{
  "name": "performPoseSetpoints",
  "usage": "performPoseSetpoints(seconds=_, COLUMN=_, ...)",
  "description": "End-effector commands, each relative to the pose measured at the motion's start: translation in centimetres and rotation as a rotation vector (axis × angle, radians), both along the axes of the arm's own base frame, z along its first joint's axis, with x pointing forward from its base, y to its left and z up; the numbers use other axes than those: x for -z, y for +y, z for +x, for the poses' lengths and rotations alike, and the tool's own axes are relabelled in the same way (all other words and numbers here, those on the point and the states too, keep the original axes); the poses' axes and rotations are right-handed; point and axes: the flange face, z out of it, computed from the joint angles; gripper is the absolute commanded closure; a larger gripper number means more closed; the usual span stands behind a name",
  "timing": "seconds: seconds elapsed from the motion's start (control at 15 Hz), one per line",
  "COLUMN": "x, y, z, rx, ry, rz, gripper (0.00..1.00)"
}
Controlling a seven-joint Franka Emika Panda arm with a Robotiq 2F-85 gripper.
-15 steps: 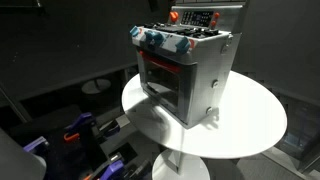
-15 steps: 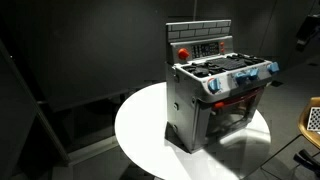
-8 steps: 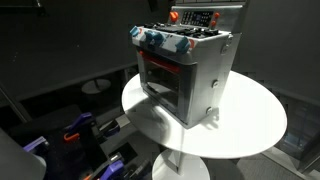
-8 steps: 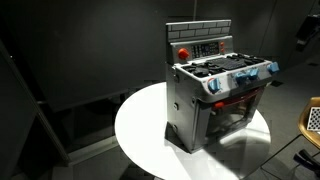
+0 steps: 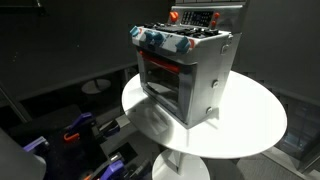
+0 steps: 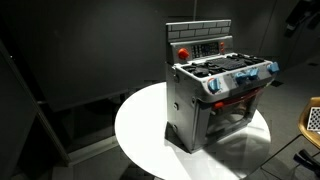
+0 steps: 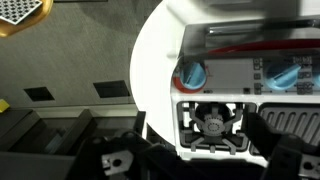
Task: Press the orange button on the stove
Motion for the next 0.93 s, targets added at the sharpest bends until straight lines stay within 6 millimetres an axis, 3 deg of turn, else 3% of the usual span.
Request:
performPoseSetpoints(seconds=0.0, x=-2.0, y=-0.8, z=2.5, rx=0.007, ry=-0.072, rz=-0.004, gripper=0.0)
performPoseSetpoints(seconds=0.4, x=-2.8, y=-3.4, z=6.6, rx=0.022, ry=-0.174, rz=0.009, gripper=0.0)
performPoseSetpoints(seconds=0.87, x=0.3, y=-6.6, z=11.6, rx=0.061, ry=-0.185, rz=0.001, gripper=0.0)
